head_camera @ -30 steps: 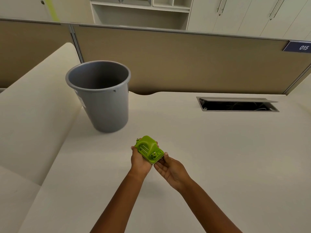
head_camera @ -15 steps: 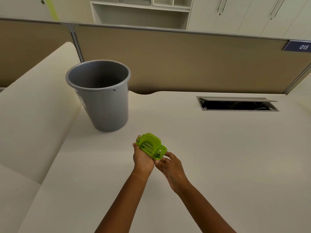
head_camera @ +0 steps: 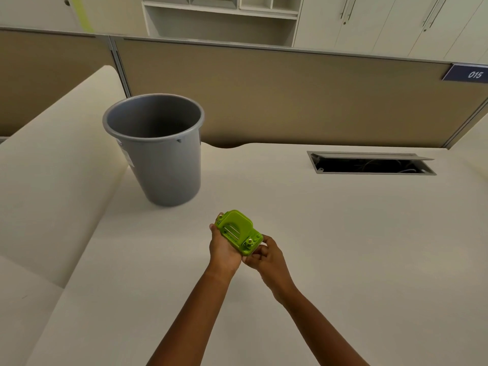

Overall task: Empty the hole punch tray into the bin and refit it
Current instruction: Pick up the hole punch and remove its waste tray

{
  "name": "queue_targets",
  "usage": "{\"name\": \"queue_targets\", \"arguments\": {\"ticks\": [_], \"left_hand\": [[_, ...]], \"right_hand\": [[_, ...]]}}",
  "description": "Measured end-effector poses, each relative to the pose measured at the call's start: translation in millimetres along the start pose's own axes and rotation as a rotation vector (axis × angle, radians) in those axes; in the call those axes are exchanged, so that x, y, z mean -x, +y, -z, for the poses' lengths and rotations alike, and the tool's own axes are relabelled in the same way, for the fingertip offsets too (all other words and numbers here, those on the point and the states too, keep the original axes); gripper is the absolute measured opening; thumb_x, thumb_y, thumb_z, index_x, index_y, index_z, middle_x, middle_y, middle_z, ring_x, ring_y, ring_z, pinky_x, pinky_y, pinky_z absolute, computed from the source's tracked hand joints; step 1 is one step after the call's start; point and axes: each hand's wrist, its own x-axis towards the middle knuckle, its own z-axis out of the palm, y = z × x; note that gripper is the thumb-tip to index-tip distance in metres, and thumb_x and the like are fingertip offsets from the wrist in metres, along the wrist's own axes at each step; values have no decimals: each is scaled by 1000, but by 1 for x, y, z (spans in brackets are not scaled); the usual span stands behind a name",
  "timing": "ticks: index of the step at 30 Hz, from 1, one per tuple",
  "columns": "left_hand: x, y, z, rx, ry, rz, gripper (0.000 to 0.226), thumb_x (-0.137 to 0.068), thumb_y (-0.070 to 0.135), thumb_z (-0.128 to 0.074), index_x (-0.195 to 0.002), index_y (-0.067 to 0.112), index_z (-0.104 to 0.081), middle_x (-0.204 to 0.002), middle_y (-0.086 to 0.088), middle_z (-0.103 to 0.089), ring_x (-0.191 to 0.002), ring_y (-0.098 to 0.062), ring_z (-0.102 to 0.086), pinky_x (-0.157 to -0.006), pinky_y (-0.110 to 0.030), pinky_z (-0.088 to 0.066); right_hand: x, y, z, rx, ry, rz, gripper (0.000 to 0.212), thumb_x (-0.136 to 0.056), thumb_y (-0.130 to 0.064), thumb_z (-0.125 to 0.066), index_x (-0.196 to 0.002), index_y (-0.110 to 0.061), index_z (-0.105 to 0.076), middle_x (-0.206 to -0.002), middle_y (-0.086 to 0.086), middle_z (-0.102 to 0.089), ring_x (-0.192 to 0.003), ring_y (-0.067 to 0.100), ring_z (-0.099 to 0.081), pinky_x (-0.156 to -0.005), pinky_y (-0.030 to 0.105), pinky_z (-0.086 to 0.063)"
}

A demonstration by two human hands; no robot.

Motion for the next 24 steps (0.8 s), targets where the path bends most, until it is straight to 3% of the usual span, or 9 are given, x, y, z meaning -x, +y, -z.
{"name": "queue_targets", "arguments": {"ticks": [3,6,8,10,13,15,18,22,24], "left_hand": [[0,2,3,6,-18,17,47,-98,48,-12,-99,31,-56,-125,-12,-48,-90,-26,-55,-87,-47,-40],[1,3,8,-13,-30,55,47,-98,47,-13,-91,30,-56,-109,-9,-56,-89,-27,-55,-78,-42,-43],[1,1,11,-43,-48,86,48,-98,47,-13,-93,30,-57,-102,-8,-59,-88,-27,-55,-76,-42,-43],[1,-2,11,-56,-66,128,49,-98,48,-13,-95,28,-58,-104,-9,-59,-91,-29,-56,-79,-43,-43],[1,-5,11,-71,-74,175,50,-98,49,-14,-99,25,-58,-109,-12,-59,-93,-31,-57,-81,-46,-43],[0,-6,14,-105,-83,185,53,-97,50,-13,-97,24,-59,-96,-10,-70,-82,-29,-66,-78,-42,-45],[-1,-6,15,-149,-101,187,55,-96,52,-12,-94,24,-59,-69,-7,-77,-58,-23,-73,-73,-38,-46],[-5,-6,12,-159,-111,189,55,-97,52,-13,-94,23,-60,-67,-6,-76,-57,-22,-72,-72,-36,-46],[-7,-5,10,-177,-95,195,56,-97,51,-12,-103,22,-59,-77,-8,-74,-66,-24,-69,-71,-35,-46]], "right_hand": [[1,-10,12,177,-68,-1,71,-75,1,-70,-135,-14,-36,-113,1,-53,-103,16,-53,-88,30,-48],[0,-22,20,287,-5,101,63,-79,-7,-68,-135,-16,-41,-128,5,-49,-108,12,-47,-89,22,-45],[-3,-32,19,316,53,160,44,-84,-17,-63,-127,-17,-51,-123,5,-56,-100,10,-52,-74,8,-47],[-7,-40,16,361,59,139,36,-87,-28,-59,-121,-16,-57,-114,8,-64,-90,11,-58,-60,5,-46],[-13,-45,14,443,30,65,38,-89,-30,-56,-122,-12,-55,-101,12,-65,-85,15,-58,-65,18,-46],[-17,-47,14,391,23,4,34,-89,-21,-56,-120,-7,-56,-86,9,-63,-76,18,-59,-69,27,-49],[-20,-52,16,229,0,-102,30,-89,-10,-55,-117,1,-58,-77,11,-60,-59,17,-54,-58,24,-47],[-20,-54,14,111,-1,-121,25,-90,-7,-54,-112,2,-59,-71,7,-59,-57,15,-52,-55,22,-46],[-20,-53,12,109,23,-106,24,-89,-7,-54,-111,0,-60,-70,6,-59,-57,17,-52,-58,24,-46]]}}
